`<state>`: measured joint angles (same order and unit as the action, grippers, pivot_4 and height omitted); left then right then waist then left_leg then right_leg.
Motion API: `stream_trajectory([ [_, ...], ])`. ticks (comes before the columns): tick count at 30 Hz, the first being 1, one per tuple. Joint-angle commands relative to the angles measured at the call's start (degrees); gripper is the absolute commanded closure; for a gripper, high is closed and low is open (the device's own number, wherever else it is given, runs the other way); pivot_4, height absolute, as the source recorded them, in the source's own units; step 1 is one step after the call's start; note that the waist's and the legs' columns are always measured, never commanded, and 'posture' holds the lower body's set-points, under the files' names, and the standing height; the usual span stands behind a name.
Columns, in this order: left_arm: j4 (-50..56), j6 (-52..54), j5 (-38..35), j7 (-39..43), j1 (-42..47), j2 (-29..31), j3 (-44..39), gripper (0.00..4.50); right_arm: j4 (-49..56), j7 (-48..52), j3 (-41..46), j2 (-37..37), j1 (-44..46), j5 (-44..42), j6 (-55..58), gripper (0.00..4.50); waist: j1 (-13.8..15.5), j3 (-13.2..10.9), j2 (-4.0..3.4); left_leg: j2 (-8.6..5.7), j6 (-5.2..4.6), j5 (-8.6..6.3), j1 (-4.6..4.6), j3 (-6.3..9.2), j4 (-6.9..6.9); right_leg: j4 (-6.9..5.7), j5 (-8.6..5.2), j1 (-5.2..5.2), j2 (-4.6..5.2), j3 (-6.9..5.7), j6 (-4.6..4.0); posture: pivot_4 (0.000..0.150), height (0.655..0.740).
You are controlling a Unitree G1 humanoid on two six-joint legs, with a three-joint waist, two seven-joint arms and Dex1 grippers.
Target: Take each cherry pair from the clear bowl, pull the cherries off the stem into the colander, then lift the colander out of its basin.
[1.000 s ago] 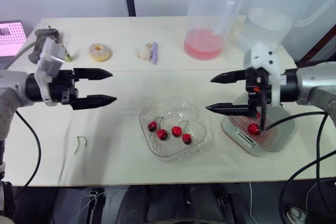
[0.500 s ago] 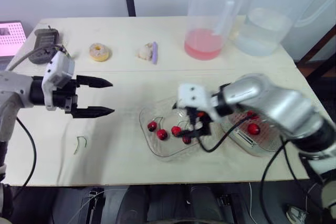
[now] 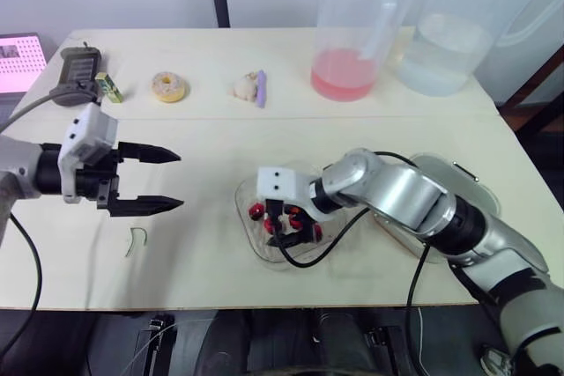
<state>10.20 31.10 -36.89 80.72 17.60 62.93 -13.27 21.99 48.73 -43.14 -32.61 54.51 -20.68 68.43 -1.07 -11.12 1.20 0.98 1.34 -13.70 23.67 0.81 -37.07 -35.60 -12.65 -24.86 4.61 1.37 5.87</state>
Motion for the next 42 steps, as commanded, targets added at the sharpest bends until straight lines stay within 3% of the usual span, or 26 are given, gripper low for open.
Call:
stream_trajectory([
  [1,1.68,0.49,-0.61,-1.13,-0.22,0.97,-2.38,0.09,-0.06,-0.72,-0.38,1.09,-0.55,1.05,0.11,0.00,-0.06,0.00,0.00,0.00,0.00,0.00,0.00,0.00,0.00,0.00,0.00,0.00,0.00,0.00,0.00,0.150,0.7400],
  [2,1.74,0.59,-0.44,-1.44,-0.21,1.04,-2.27,0.09,-0.38,-0.87,-0.39,1.40,-0.79,1.07,0.14,0.00,-0.08,0.00,0.00,0.00,0.00,0.00,0.00,0.00,0.00,0.00,0.00,0.00,0.00,0.00,0.00,0.150,0.7400],
  [3,2.06,1.06,-0.68,-1.57,-0.50,1.16,-2.27,0.03,-0.80,-1.28,-0.77,1.59,-1.32,1.43,0.00,0.29,-0.09,0.00,0.00,0.00,0.00,0.00,0.00,0.01,0.00,-0.01,0.00,0.00,-0.02,0.00,0.00,0.150,0.7400],
  [5,2.58,1.73,-1.09,-1.63,-1.03,1.28,-2.48,0.00,-1.35,-1.80,-1.19,1.91,-2.11,1.99,-0.17,0.94,-0.10,0.00,0.00,0.00,0.00,0.00,0.00,0.01,0.01,0.00,0.00,0.00,-0.02,0.00,0.00,0.150,0.7400],
  [7,2.90,1.79,-1.00,-1.83,-1.40,1.32,-2.66,0.00,-1.87,-2.03,-1.51,2.24,-2.60,2.58,-0.56,1.89,-0.10,0.00,0.00,0.00,0.00,0.00,0.00,0.01,0.01,0.00,0.00,-0.01,-0.02,0.00,0.00,0.150,0.7400],
  [18,3.88,2.36,-1.74,-3.70,-0.57,0.49,-1.67,0.00,-3.18,-1.97,-1.27,2.46,-3.38,4.68,-2.31,1.89,-0.09,0.00,0.00,0.00,0.00,0.00,-0.02,0.01,0.00,-0.03,0.00,0.00,-0.03,0.00,0.00,0.150,0.7400],
  [21,4.06,2.36,-1.85,-4.17,-0.27,0.27,-1.24,0.00,-3.41,-1.84,-1.07,2.62,-3.78,4.76,-2.47,2.67,-0.10,0.00,0.00,0.00,0.00,0.00,-0.02,0.01,0.01,-0.02,0.00,0.00,-0.03,0.00,0.00,0.150,0.7400],
  [23,4.10,2.36,-1.84,-4.33,-0.08,0.14,-1.04,0.00,-3.44,-1.71,-1.05,2.64,-3.95,4.96,-2.62,3.53,-0.09,0.00,0.00,0.00,0.00,0.00,-0.02,0.01,0.01,-0.02,0.00,0.00,-0.02,0.00,0.00,0.150,0.7400],
  [32,3.23,2.72,-2.00,-4.68,1.43,-0.09,-0.16,0.00,-0.56,1.02,1.27,-2.10,-3.30,6.09,-7.15,3.53,0.11,0.00,0.00,0.00,0.00,0.00,-0.03,0.01,0.00,-0.01,0.00,0.03,-0.02,0.00,0.00,0.150,0.7400],
  [39,2.13,5.82,-5.05,-6.41,6.66,-4.19,1.15,0.00,5.65,7.45,8.23,-15.08,-7.02,15.48,-40.11,3.53,0.21,0.00,0.01,-0.01,0.00,0.00,-0.03,0.03,0.01,0.03,-0.04,0.06,-0.04,-0.03,0.08,0.150,0.7400],
  [42,0.56,7.71,-6.00,-7.25,9.80,-6.20,2.12,0.00,5.30,6.64,12.87,-16.97,-8.49,19.01,-50.13,3.53,0.05,0.01,0.03,-0.02,0.00,0.00,-0.03,0.03,-0.02,0.02,-0.04,0.09,-0.03,-0.02,0.11,0.150,0.7400],
])
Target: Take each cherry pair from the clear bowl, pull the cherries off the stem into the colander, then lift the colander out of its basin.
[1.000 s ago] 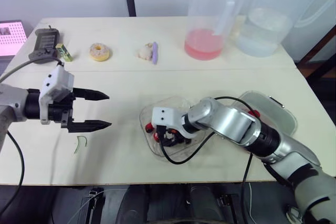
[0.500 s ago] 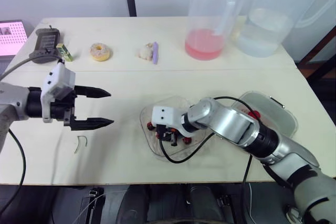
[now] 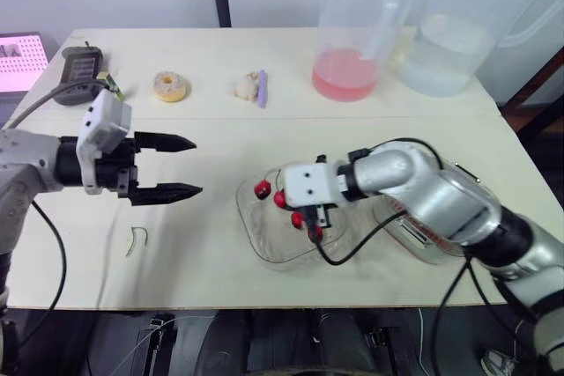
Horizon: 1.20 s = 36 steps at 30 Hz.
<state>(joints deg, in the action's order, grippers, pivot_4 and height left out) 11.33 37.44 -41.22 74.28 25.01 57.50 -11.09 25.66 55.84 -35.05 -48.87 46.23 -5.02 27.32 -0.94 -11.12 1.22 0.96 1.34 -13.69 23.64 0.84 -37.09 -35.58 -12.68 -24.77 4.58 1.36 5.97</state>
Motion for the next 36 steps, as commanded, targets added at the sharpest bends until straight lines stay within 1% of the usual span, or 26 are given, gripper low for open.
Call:
stream_trajectory([
  [1,-1.01,1.80,-1.84,-0.99,3.19,-1.28,0.17,0.00,1.45,-0.86,6.01,-0.76,-0.62,4.41,-11.06,3.53,-0.27,0.00,0.00,0.00,0.00,0.00,-0.03,0.00,0.00,-0.02,0.00,0.01,0.00,0.00,0.00,0.150,0.7400],
  [4,-3.44,4.10,-2.48,-1.79,7.27,-3.52,2.08,0.00,0.44,-2.09,10.49,-1.17,-0.83,7.21,-15.94,3.53,-0.18,0.00,0.01,0.00,0.00,0.00,-0.12,-0.01,0.01,-0.20,-0.01,0.01,-0.02,0.01,0.02,0.150,0.7400],
  [6,-5.34,6.34,-3.54,-2.48,10.91,-5.67,3.27,0.00,-1.31,-3.09,12.66,-2.25,-0.69,10.68,-22.93,3.53,0.13,0.00,0.03,0.00,0.00,0.00,-0.13,0.00,0.00,-0.28,-0.03,0.01,-0.02,0.01,0.05,0.150,0.7400],
  [11,-9.89,11.18,-6.54,-4.77,19.45,-11.82,3.60,0.00,-7.96,-11.20,15.61,-2.04,0.52,22.10,-41.30,3.53,0.10,0.00,0.05,-0.04,0.00,0.00,-0.13,0.03,-0.10,-0.24,-0.04,0.09,-0.01,0.02,0.05,0.150,0.7400],
  [12,-10.93,12.40,-7.54,-5.39,21.42,-13.08,3.19,0.00,-8.98,-14.19,15.67,-2.12,0.71,26.22,-45.65,3.53,0.05,0.00,0.05,-0.04,0.00,0.00,-0.13,0.03,-0.10,-0.24,-0.04,0.09,-0.01,0.03,0.05,0.150,0.7400],
  [14,-11.90,13.70,-8.32,-5.86,23.56,-14.29,2.91,0.00,-10.24,-17.85,16.00,-1.80,0.74,31.11,-50.94,3.53,-0.14,-0.01,0.06,-0.04,0.01,0.00,-0.13,0.04,-0.09,-0.27,-0.02,0.09,-0.01,0.03,0.11,0.150,0.7400],
  [15,-12.16,13.63,-7.89,-5.75,24.28,-14.54,3.33,0.00,-10.64,-18.91,16.31,-1.46,0.66,32.19,-52.66,3.53,-0.25,-0.01,0.06,-0.04,0.01,0.01,-0.13,0.04,-0.07,-0.27,0.05,0.07,-0.01,0.03,0.25,0.150,0.7400],
  [21,-12.37,14.01,-6.84,-6.46,27.98,-17.24,5.68,0.00,-13.19,-24.21,17.84,0.41,1.53,38.66,-59.37,3.53,-0.21,-0.01,0.06,-0.04,0.02,0.02,-0.20,0.05,-0.05,-0.39,0.06,0.06,-0.02,0.04,0.26,0.150,0.7400],
  [24,-11.88,13.42,-4.48,-9.12,29.14,-18.34,6.90,0.00,-13.67,-24.79,18.62,1.51,1.70,39.61,-60.02,3.53,-0.13,-0.01,0.06,-0.05,0.02,0.02,-0.20,0.05,-0.07,-0.38,0.04,0.08,-0.02,0.05,0.23,0.150,0.7400],
  [27,-10.31,15.11,-5.20,-11.10,29.85,-18.97,6.72,0.00,-13.24,-23.96,18.96,2.06,1.14,39.53,-60.01,3.53,-0.14,-0.01,0.06,-0.05,0.02,0.02,-0.20,0.06,-0.06,-0.38,0.04,0.09,-0.01,0.06,0.24,0.150,0.7400],
  [29,-9.35,16.38,-5.90,-11.34,30.01,-18.99,6.75,0.00,-13.11,-23.83,19.05,2.10,0.51,39.84,-60.40,3.53,-0.14,-0.01,0.06,-0.05,0.02,0.02,-0.20,0.07,-0.06,-0.38,0.05,0.08,-0.02,0.06,0.25,0.150,0.7400],
  [33,-7.75,18.68,-4.92,-10.45,30.01,-17.59,9.30,0.00,-13.36,-24.42,19.07,2.65,0.28,40.88,-62.12,3.53,-0.23,-0.01,0.06,-0.05,0.02,0.02,-0.20,0.08,-0.06,-0.39,0.05,0.08,-0.02,0.06,0.25,0.150,0.7400],
  [36,-8.11,20.33,-3.97,-10.53,31.68,-16.62,10.92,0.00,-13.56,-24.41,18.75,2.88,0.02,41.21,-63.56,3.53,-0.21,-0.01,0.06,-0.06,0.02,0.02,-0.21,0.09,-0.06,-0.42,0.04,0.08,-0.02,0.06,0.24,0.150,0.7400],
])
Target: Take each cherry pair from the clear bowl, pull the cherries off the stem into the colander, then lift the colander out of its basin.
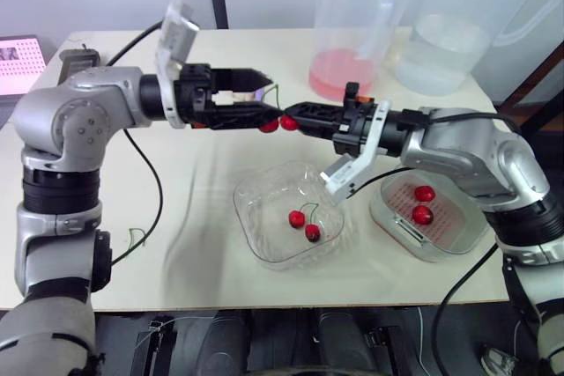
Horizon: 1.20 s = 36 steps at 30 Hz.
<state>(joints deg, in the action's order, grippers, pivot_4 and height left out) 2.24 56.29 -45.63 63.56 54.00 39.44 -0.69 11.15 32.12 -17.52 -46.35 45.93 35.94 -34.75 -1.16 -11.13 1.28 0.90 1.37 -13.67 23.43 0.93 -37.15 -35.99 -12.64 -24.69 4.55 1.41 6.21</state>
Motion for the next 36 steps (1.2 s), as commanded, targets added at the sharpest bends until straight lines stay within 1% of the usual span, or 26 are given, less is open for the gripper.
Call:
stream_trajectory([
  [1,0.81,2.35,0.74,0.46,3.44,2.09,1.22,0.00,0.89,-0.44,1.04,0.36,0.06,0.25,-1.93,3.53,0.02,0.00,0.00,0.00,0.00,0.00,0.00,0.01,0.00,0.00,0.00,0.00,0.00,0.00,0.00,0.150,0.7400],
  [7,-0.15,4.87,2.24,-0.10,7.53,3.34,3.32,0.00,0.75,0.05,1.21,0.88,-1.23,0.29,-2.46,3.53,0.03,0.00,0.00,-0.02,0.00,0.00,0.01,0.02,0.00,0.00,-0.04,0.00,0.00,0.00,-0.06,0.150,0.7400],
  [10,1.02,4.34,2.67,1.31,8.14,3.77,4.35,0.00,1.11,0.17,1.24,1.12,-2.16,0.49,-2.46,3.53,0.02,0.00,0.01,-0.03,0.00,0.00,0.00,0.03,-0.01,0.00,-0.05,0.02,0.00,0.00,-0.07,0.150,0.7400],
  [12,1.68,6.59,1.49,0.93,9.03,3.44,4.27,0.00,1.26,0.29,1.24,1.19,-2.74,0.61,-2.55,3.53,0.03,0.00,0.01,-0.03,0.00,0.00,0.00,0.04,-0.01,0.00,-0.05,0.02,0.00,0.00,-0.06,0.150,0.7400],
  [19,3.13,7.42,2.77,2.17,9.11,4.67,6.49,0.00,1.56,1.12,1.61,1.68,-3.19,0.54,-1.72,3.53,-0.02,0.00,0.00,-0.03,0.00,0.00,0.00,0.07,-0.01,-0.03,-0.05,0.02,-0.01,0.00,-0.06,0.150,0.7400],
  [22,3.87,5.76,4.48,3.56,8.39,5.63,8.44,0.79,1.97,1.32,1.60,1.97,-3.38,0.48,-1.37,3.57,0.02,0.00,0.01,-0.03,0.00,0.00,0.00,0.07,-0.01,-0.03,-0.05,0.02,-0.01,-0.01,-0.06,0.150,0.7400],
  [24,4.20,5.31,4.76,3.59,8.29,5.36,8.76,1.86,2.09,1.48,1.60,2.14,-3.35,0.41,-1.23,3.57,0.03,0.00,0.00,-0.04,0.00,0.00,0.00,0.07,-0.02,-0.03,-0.05,0.02,-0.01,0.00,-0.06,0.150,0.7400],
  [25,4.10,5.58,4.66,3.24,8.45,4.93,8.65,2.29,2.12,1.56,1.58,2.26,-3.30,0.40,-1.17,3.57,0.03,0.00,0.01,-0.04,0.00,0.00,0.00,0.07,-0.02,-0.03,-0.08,0.02,-0.01,0.00,-0.11,0.150,0.7400],
  [27,4.31,5.67,4.74,3.00,8.70,4.24,8.89,3.48,2.32,1.77,1.42,2.62,-3.31,0.47,-1.03,3.57,0.06,0.00,0.01,-0.04,0.00,0.00,0.00,0.07,-0.03,-0.03,-0.10,0.02,-0.01,0.00,-0.14,0.150,0.7400],
  [28,4.33,5.69,4.75,2.95,8.92,3.88,8.92,3.91,2.47,1.88,1.31,2.81,-3.42,0.47,-0.98,3.57,0.10,0.00,0.00,-0.04,0.00,0.00,0.00,0.07,-0.03,-0.03,-0.10,0.03,-0.01,0.00,-0.14,0.150,0.7400],
  [29,4.26,5.76,4.77,2.92,9.15,3.59,8.92,4.46,2.60,1.97,1.18,2.92,-3.54,0.53,-1.03,3.57,0.12,0.00,0.01,-0.04,0.00,0.00,0.00,0.07,-0.03,-0.03,-0.10,0.03,-0.01,0.00,-0.14,0.150,0.7400],
  [36,3.81,6.22,5.03,3.09,9.76,2.90,8.66,4.46,3.01,2.50,1.17,3.33,-3.69,0.37,-0.66,3.57,0.01,0.00,0.01,-0.04,0.00,0.00,0.00,0.08,-0.04,-0.04,-0.10,0.03,-0.01,0.00,-0.13,0.150,0.7400],
])
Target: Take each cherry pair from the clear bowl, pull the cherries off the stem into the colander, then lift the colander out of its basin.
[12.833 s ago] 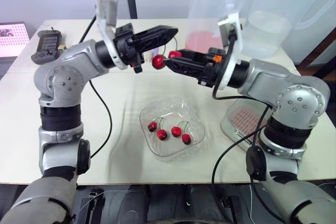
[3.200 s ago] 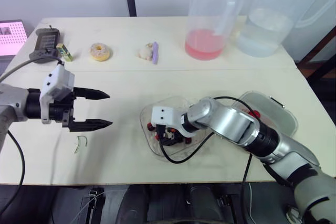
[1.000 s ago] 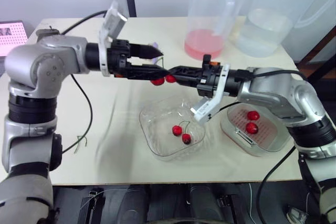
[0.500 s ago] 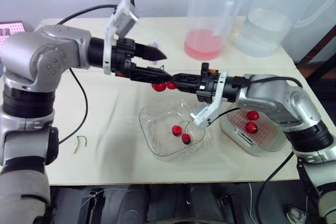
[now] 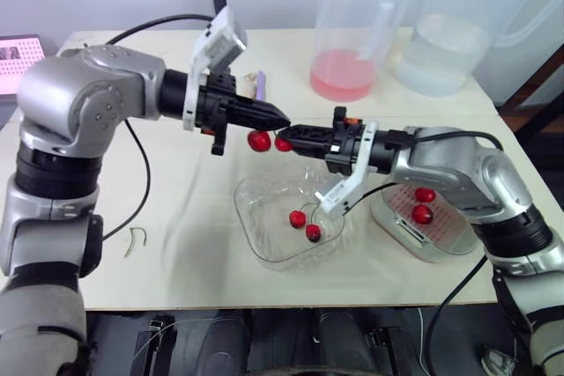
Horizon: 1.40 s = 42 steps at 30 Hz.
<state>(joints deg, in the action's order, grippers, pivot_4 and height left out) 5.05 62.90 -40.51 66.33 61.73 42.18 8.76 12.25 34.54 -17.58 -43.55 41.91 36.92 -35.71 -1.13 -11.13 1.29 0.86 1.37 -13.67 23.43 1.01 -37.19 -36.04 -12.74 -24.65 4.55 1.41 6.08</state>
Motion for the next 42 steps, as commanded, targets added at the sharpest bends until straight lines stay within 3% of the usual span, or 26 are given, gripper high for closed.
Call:
stream_trajectory([
  [1,1.11,-0.20,-0.22,0.33,2.00,0.15,-0.86,4.46,1.86,0.12,1.31,0.51,0.39,-0.64,0.35,3.57,-0.02,0.00,0.00,0.00,0.00,0.00,0.00,0.00,0.00,0.00,0.00,0.00,0.00,0.00,0.00,0.150,0.7400],
  [4,1.20,0.08,-0.38,0.38,2.00,0.15,-0.96,4.46,1.61,0.13,1.47,0.41,0.56,-0.67,0.36,3.57,0.01,0.00,0.00,0.00,0.00,0.00,0.00,0.01,0.00,-0.01,0.00,0.00,0.00,0.00,0.00,0.150,0.7400],
  [7,1.46,0.34,-0.56,0.47,1.95,0.31,-1.06,4.46,2.35,6.22,1.74,0.64,-0.77,-10.21,6.62,3.57,0.02,0.00,0.00,0.00,0.00,0.00,0.00,0.01,0.00,-0.01,0.00,0.00,0.00,0.00,0.00,0.150,0.7400],
  [11,0.93,-0.12,-0.12,-0.32,1.76,-0.06,-1.45,4.50,3.62,9.70,2.53,-0.56,-0.91,-16.29,8.34,2.13,0.04,0.00,0.00,0.00,0.00,0.00,0.00,0.02,-0.01,-0.01,0.00,0.02,0.00,-0.01,0.01,0.150,0.7400],
  [15,0.41,-1.29,0.30,0.08,1.65,-0.07,-1.42,4.50,6.02,14.37,4.27,-2.77,-4.15,-23.13,13.42,0.07,0.22,0.00,0.00,0.00,-0.01,0.00,0.00,0.03,-0.02,-0.01,0.00,0.03,0.00,-0.02,0.01,0.150,0.7400],
  [18,0.16,-2.67,0.70,0.49,1.11,0.01,-1.47,4.50,8.42,16.66,7.13,-3.60,-6.70,-29.10,20.47,0.03,0.29,0.00,0.00,-0.01,-0.01,0.00,0.00,0.03,-0.05,0.00,0.00,0.05,0.00,-0.01,0.01,0.150,0.7400],
  [22,0.32,-6.56,-1.60,1.51,-1.92,-2.14,-5.15,4.50,17.77,17.66,15.29,-2.63,-10.95,-53.49,58.85,0.03,0.35,0.00,0.00,0.00,-0.01,0.00,-0.01,0.07,-0.06,-0.06,0.00,0.07,0.01,-0.03,0.01,0.150,0.7400],
  [24,0.64,-9.42,-2.04,2.53,-3.26,-3.06,-6.55,4.50,18.12,13.43,20.11,-0.22,-10.35,-61.08,70.10,0.03,0.22,0.00,0.00,0.01,-0.01,0.00,-0.04,0.10,-0.06,-0.08,0.01,0.09,0.01,-0.04,-0.01,0.150,0.7400],
  [26,0.93,-10.55,-4.04,2.28,-4.54,-4.85,-8.81,4.50,16.83,15.06,22.10,-3.34,-9.77,-65.44,79.35,0.03,0.36,0.00,-0.03,0.01,-0.01,0.00,-0.06,0.11,-0.07,-0.09,0.00,0.09,0.00,-0.05,-0.03,0.150,0.7400],
  [34,2.06,-12.31,-7.03,-0.76,-11.10,-8.14,-12.90,4.50,13.69,17.79,31.42,-7.41,-4.04,-85.32,97.87,0.03,0.25,-0.01,-0.02,0.00,-0.02,0.00,-0.05,0.11,-0.05,0.00,0.00,0.14,0.01,-0.06,-0.02,0.150,0.7400],
  [42,4.34,-12.70,-7.98,-1.86,-12.54,-8.92,-12.26,4.50,13.30,11.90,26.63,-3.75,2.67,-90.51,103.68,0.03,0.31,-0.01,-0.02,0.00,-0.02,0.00,-0.04,0.13,-0.06,-0.01,0.00,0.13,0.00,-0.07,-0.01,0.150,0.7400],
])
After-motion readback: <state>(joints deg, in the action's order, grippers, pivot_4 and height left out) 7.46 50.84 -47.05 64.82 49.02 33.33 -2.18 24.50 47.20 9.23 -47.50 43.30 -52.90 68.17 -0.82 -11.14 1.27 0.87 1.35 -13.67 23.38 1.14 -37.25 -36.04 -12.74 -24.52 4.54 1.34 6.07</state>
